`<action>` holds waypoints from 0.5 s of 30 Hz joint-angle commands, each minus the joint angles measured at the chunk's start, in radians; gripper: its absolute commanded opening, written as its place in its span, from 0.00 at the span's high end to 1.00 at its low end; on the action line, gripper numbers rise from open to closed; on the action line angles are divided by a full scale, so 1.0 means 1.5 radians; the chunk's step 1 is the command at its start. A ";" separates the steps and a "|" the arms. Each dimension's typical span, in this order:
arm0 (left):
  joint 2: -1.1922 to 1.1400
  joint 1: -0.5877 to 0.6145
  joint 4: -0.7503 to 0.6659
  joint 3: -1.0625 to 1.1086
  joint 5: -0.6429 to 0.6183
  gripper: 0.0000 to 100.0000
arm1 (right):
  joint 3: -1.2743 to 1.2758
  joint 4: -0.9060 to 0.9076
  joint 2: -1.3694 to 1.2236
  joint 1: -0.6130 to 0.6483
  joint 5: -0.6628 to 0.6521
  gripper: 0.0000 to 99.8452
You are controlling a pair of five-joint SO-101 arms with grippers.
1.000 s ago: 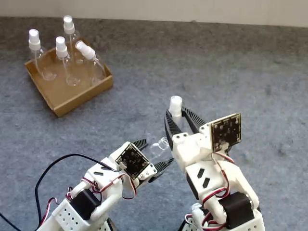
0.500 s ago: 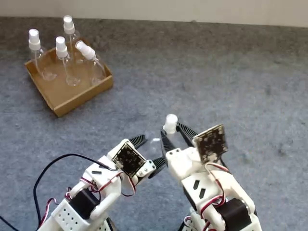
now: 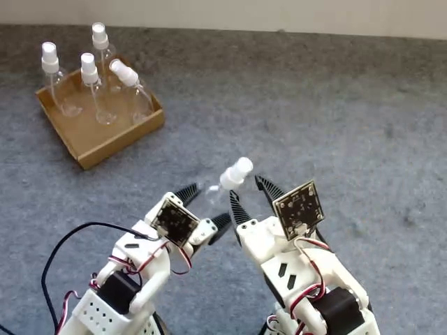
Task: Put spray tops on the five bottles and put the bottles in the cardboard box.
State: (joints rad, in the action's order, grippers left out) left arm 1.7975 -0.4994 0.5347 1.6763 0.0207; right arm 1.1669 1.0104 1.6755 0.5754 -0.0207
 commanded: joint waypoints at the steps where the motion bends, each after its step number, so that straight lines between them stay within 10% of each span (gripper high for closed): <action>1: 0.008 0.033 -0.043 0.011 -0.009 0.86 | -0.006 0.004 0.006 0.008 -0.010 0.84; 15: 0.008 0.102 -0.182 0.008 -0.007 0.86 | 0.085 -0.065 0.006 0.008 -0.010 0.84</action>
State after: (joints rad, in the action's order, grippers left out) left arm 1.7975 -0.3936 0.3322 1.6763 0.0207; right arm 1.2114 1.0058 1.6755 0.5769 -0.0207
